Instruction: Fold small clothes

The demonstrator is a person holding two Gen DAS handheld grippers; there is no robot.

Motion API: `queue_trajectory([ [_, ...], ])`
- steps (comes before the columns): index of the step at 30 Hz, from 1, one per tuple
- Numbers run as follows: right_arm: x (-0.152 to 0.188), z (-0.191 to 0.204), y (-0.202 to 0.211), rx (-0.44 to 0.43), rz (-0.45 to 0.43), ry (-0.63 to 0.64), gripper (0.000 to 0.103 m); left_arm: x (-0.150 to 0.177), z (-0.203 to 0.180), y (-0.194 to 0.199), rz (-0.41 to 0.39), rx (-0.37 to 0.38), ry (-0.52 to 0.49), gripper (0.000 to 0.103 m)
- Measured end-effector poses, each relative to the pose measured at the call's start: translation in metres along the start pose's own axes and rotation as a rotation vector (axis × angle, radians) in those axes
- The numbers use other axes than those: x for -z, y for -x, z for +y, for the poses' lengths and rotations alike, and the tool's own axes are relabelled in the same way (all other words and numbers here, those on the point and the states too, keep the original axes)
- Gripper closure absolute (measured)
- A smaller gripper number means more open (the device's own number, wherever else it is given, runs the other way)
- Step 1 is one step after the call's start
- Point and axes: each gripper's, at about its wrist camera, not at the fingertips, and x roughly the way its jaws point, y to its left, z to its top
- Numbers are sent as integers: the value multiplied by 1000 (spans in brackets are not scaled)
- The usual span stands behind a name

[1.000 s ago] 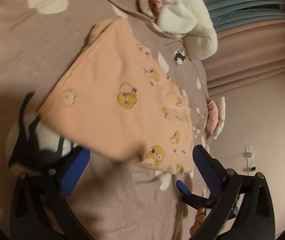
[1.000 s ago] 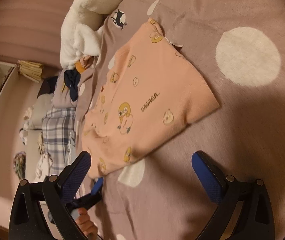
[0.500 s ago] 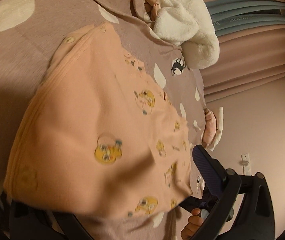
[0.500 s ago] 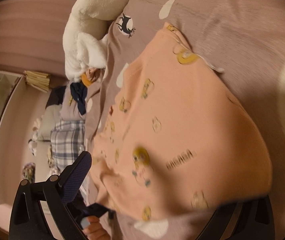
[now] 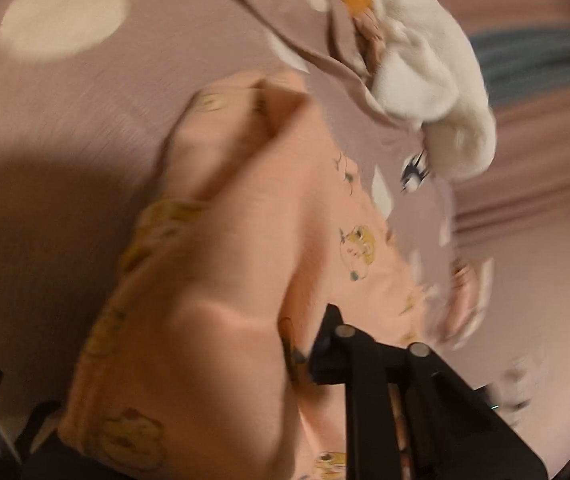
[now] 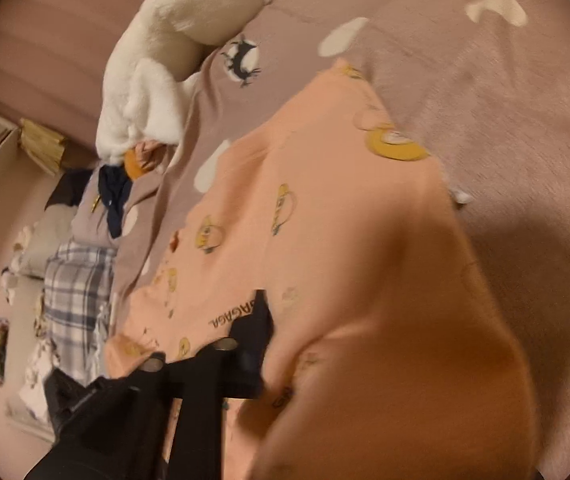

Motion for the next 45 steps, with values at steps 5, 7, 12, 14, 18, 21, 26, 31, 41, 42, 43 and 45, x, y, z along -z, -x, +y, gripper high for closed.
queue_trajectory([
  [5, 0, -12, 13, -112, 18, -125, 92, 1, 1, 12, 38, -15, 25, 92],
  [7, 2, -11, 19, -149, 25, -130, 92, 9, -6, 22, 32, -52, -22, 94],
  [12, 16, 0, 39, -99, 36, -71, 94, 27, -11, 50, 15, -87, -89, 96],
  [14, 19, 3, 46, -104, 36, -68, 94, 31, -10, 58, 16, -78, -85, 97],
  [18, 20, 5, 58, -100, 39, -60, 95, 35, -17, 74, -23, -104, -142, 100],
  [21, 20, 8, 63, -70, 39, -38, 95, 33, -22, 79, -32, -118, -160, 100],
  [26, 23, 18, 72, -92, 50, -4, 96, 32, -25, 94, -40, -118, -186, 100],
  [31, 26, 12, 88, -89, 44, 12, 96, 43, -17, 111, -12, -77, -202, 100],
  [41, 38, -10, 112, 9, 53, 69, 95, 83, 3, 129, 45, -56, -237, 103],
  [42, 38, -11, 112, 30, 51, 73, 95, 85, 5, 131, 40, -53, -234, 103],
  [43, 40, -13, 113, 36, 54, 74, 95, 88, 7, 132, 32, -47, -230, 103],
  [45, 43, -16, 109, 60, 77, 80, 95, 92, 11, 130, 19, -50, -233, 102],
])
